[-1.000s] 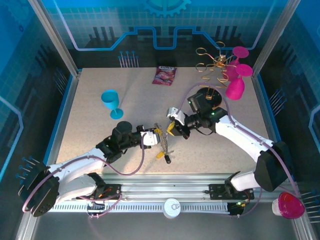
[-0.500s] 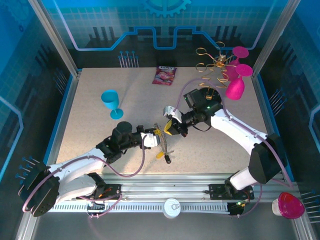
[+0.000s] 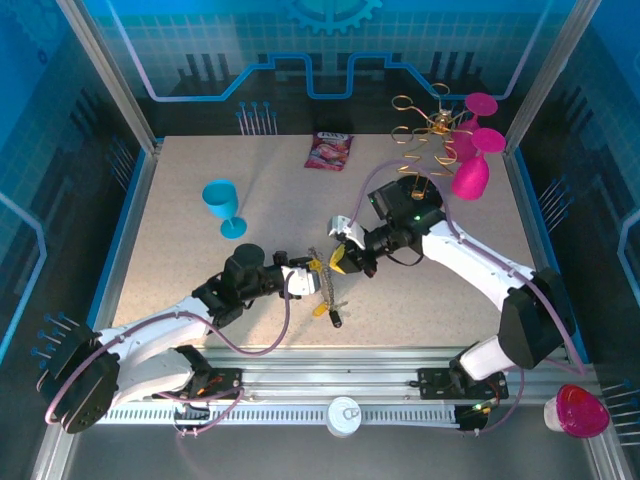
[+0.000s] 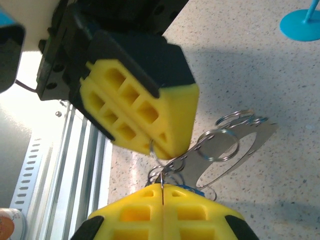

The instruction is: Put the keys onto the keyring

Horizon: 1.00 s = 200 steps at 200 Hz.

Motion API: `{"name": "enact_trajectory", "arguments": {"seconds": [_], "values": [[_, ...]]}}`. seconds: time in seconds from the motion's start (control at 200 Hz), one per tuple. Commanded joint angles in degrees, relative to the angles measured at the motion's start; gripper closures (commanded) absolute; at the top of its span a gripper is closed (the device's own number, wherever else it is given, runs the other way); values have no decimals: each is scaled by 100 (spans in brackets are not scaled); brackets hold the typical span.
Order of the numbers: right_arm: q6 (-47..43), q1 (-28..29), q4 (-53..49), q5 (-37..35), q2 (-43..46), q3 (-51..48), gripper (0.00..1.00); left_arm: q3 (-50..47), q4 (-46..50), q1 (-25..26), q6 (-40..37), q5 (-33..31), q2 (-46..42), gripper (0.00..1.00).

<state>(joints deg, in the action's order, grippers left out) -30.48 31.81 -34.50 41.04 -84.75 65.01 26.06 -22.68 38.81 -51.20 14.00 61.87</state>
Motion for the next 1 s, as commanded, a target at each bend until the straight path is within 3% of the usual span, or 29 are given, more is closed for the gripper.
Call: {"name": "enact_trajectory", "arguments": {"seconds": [0.0,0.996], "values": [[-28,-35,-63,185,125,-67,100,-32,-333,21,-88,211,-17,100],[481,-17,339,-190,-339,303,100,-53,-176,17,-201,290,-128,100]]}}
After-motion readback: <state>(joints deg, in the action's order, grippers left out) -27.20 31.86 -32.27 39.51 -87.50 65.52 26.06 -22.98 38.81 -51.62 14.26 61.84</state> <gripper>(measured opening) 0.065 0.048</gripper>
